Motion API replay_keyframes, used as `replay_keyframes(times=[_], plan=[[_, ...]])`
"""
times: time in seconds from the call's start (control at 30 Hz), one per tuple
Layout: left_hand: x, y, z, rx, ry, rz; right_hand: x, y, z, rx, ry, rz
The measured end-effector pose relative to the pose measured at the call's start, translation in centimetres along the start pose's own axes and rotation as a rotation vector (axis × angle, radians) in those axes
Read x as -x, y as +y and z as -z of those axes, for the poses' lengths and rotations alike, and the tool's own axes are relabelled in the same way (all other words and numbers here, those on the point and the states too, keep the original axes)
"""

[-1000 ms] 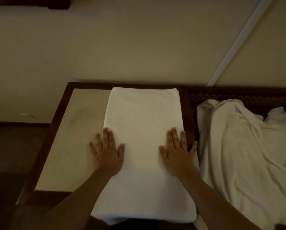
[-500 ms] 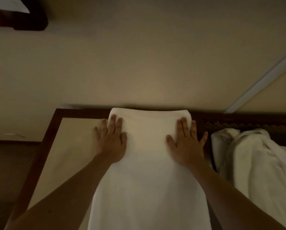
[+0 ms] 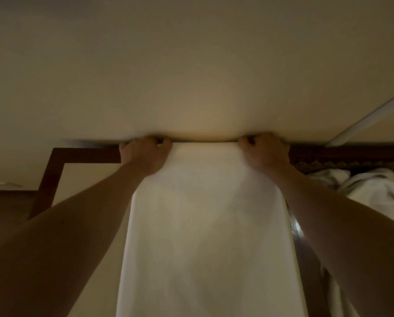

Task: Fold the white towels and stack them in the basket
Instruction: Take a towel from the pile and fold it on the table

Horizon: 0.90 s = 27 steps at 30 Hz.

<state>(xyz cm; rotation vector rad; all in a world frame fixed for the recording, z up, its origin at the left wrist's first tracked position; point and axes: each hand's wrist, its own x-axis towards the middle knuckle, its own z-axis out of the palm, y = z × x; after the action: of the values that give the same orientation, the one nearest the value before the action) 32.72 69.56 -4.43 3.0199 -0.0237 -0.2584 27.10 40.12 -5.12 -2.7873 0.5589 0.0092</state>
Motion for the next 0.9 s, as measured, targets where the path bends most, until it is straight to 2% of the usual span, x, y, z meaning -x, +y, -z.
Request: replay_keyframes(times=[0.1,0.17,0.2,0.27,0.4,0.5,0.63,0.73,0.9], plan=[[-0.1,-0.3,-0.1,0.152,0.097,0.036,0.4,1.4,-0.5,-0.299,0.251,0.028],[0.9,-1.3,0.1,0.450,0.211,0.079,1.5,2.5,-0.5,-0.473,0.442,0.037],[2.0,-1.9,0.2,0.586,0.248,0.106,2.6,3.2,-0.5,-0.516,0.484,0.038],[4.3,-3.1,0.4,0.707,0.231,0.133,5.1,4.1,-0.6,-0.627,0.437,0.009],[13.0,-5.7,-0.6,0.683,0.137,0.060,13.8,6.9,-0.4,-0.698,0.195,-0.031],[20.1,-7.4,-2.2,0.678,0.105,0.022,20.6,8.7,0.0,-0.611,0.084,0.070],[29.9,-8.4,-4.2,0.608,0.065,0.048,29.3,10.5,0.2,-0.357,-0.066,0.191],[36.4,-8.7,-5.2,0.593,0.062,0.073,34.0,11.4,0.4,-0.388,-0.018,0.153],[46.0,-9.8,-5.6,0.524,0.096,0.138,42.8,12.8,1.5,-0.346,0.173,0.040]])
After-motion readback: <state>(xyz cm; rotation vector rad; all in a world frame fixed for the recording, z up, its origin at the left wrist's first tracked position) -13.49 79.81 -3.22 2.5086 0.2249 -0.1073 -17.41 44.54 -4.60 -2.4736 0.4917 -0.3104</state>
